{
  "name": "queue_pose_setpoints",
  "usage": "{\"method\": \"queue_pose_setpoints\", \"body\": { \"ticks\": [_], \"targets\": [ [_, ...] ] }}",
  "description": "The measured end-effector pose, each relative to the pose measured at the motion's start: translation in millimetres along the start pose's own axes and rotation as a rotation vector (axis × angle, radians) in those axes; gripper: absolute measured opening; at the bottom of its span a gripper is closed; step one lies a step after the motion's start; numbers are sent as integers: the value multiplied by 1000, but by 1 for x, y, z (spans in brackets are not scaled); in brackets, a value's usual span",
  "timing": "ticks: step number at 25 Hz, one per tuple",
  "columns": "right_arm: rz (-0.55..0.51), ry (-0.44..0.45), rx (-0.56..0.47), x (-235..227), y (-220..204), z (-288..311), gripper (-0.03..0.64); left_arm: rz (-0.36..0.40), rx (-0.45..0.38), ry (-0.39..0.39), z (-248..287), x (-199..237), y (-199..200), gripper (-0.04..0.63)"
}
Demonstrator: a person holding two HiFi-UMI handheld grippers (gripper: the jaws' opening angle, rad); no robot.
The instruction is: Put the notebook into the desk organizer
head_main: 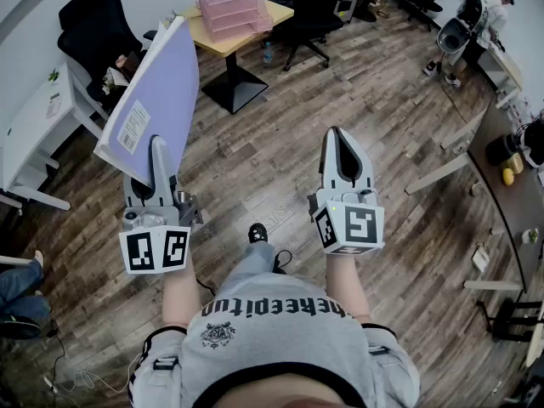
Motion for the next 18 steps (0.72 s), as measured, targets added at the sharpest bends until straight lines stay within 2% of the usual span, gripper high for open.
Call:
{"method": "queue_pose_setpoints", "body": {
  "ticks": [18],
  "targets": [
    [2, 22, -18, 1, -9, 12, 2, 1, 0, 5, 6, 6, -8, 32]
  ]
}}
Point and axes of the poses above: the fingertips, and each gripper's own axes: z forward along the fingers, x to its left, y out of its top, the point moved 5 cm from there along -z, backward along the fingers, and after that the axes turned 4 degrees about y, right-handed, at the moved point
